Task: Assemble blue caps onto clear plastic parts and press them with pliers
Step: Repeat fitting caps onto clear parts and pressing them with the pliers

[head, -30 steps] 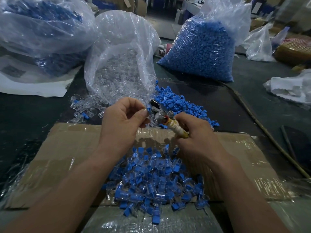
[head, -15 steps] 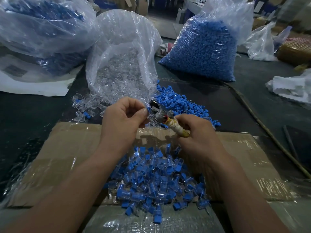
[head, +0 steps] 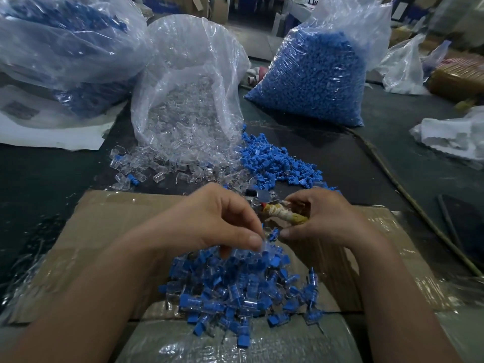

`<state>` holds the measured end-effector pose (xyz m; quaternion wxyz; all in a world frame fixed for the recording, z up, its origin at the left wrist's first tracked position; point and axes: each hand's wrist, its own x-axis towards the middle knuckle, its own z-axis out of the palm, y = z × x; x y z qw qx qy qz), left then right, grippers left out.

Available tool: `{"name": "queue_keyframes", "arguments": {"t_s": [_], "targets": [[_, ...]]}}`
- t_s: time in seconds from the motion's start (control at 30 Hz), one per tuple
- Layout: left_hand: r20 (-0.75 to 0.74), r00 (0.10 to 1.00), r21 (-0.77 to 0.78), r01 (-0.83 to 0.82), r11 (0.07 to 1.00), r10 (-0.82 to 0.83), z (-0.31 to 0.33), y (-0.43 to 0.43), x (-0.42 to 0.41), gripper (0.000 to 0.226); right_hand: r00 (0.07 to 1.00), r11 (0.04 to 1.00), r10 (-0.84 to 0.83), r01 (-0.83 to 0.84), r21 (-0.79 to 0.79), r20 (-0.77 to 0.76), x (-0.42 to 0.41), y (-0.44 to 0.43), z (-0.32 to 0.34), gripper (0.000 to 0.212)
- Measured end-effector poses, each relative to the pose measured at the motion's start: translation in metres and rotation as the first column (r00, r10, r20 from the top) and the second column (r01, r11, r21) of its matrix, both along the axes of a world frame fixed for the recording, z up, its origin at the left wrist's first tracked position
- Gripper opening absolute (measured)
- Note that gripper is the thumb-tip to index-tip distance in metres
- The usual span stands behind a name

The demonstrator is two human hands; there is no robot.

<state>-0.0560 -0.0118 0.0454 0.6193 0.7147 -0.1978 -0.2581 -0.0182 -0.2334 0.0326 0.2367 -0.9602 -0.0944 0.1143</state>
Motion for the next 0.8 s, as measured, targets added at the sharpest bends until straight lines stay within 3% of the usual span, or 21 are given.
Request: {"name": "queue_keyframes", "arguments": {"t_s": [0.07, 0.13, 0.23, 0.33, 0.4, 0.5, 0.6, 0.8], "targets": [[0.013, 0.998, -0.022, -0.057, 0.998, 0.058, 0.000, -0.001, -0.001, 0.015, 1.000, 1.000, 0.007, -0.007, -0.004, -0.007, 0.000, 0.001, 0.000, 0.047], [0.009, 0.966, -0.048, -0.259, 0.965, 0.260, -0.003, 0.001, 0.001, 0.013, 1.000, 1.000, 0.007, -0.007, -0.008, -0.020, 0.000, 0.001, 0.000, 0.049], [0.069, 0.798, -0.048, -0.596, 0.801, 0.598, -0.012, 0.008, 0.014, 0.004, 1.000, 0.999, 0.007, -0.007, -0.041, -0.018, 0.000, 0.001, 0.000, 0.053], [0.173, 0.636, -0.011, -0.762, 0.647, 0.752, -0.021, 0.018, 0.027, 0.014, 1.000, 0.996, -0.001, -0.001, -0.089, -0.021, 0.000, 0.001, -0.001, 0.066], [0.264, 0.576, 0.017, -0.805, 0.593, 0.774, -0.025, 0.022, 0.030, 0.019, 1.000, 0.992, 0.016, -0.019, -0.123, -0.024, 0.001, 0.001, -0.002, 0.071], [0.445, 0.544, 0.120, -0.823, 0.555, 0.711, -0.029, 0.022, 0.033, 0.023, 0.999, 0.988, 0.044, -0.048, -0.144, -0.030, 0.002, -0.001, -0.003, 0.076], [0.567, 0.513, 0.247, -0.852, 0.461, 0.644, -0.032, 0.026, 0.036, 0.032, 0.997, 0.988, 0.060, -0.066, -0.137, -0.048, 0.002, -0.005, -0.004, 0.080], [0.633, 0.538, 0.374, -0.842, 0.389, 0.557, -0.036, 0.036, 0.041, 0.045, 0.996, 0.994, 0.056, -0.063, -0.092, -0.072, 0.003, -0.009, -0.004, 0.078]]}}
